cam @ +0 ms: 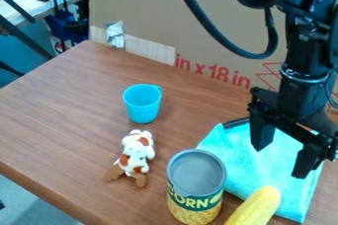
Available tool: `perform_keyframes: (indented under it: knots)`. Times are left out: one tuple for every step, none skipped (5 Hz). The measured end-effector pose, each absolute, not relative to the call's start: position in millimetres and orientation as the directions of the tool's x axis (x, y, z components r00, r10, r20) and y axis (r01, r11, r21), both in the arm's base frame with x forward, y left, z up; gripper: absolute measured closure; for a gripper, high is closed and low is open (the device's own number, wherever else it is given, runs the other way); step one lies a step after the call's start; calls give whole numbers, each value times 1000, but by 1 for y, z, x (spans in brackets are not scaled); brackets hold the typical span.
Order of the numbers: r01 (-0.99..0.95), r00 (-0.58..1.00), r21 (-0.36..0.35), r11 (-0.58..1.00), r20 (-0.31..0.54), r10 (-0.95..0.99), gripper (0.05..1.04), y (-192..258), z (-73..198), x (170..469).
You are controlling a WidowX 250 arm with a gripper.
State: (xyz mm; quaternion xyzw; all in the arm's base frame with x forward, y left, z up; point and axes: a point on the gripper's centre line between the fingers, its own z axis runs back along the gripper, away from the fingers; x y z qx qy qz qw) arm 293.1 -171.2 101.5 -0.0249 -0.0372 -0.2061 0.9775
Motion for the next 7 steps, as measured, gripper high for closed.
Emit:
perform_keyframes:
  knots:
    - [400,916,-31,916,48,-399,78,-168,89,289]
    - [300,944,-89,950,169,-283,78,-137,112,275]
    - [216,952,-91,972,239,-190,78,-112,134,280]
    - [161,963,-41,986,227,-148,78,-91,140,279]
    - [62,995,13,998,78,-63,78,-58,130,273]
    - [-23,999,24,999,30,22,78,-25,126,272]
    - [-84,996,5,996,14,84,78,2,115,268]
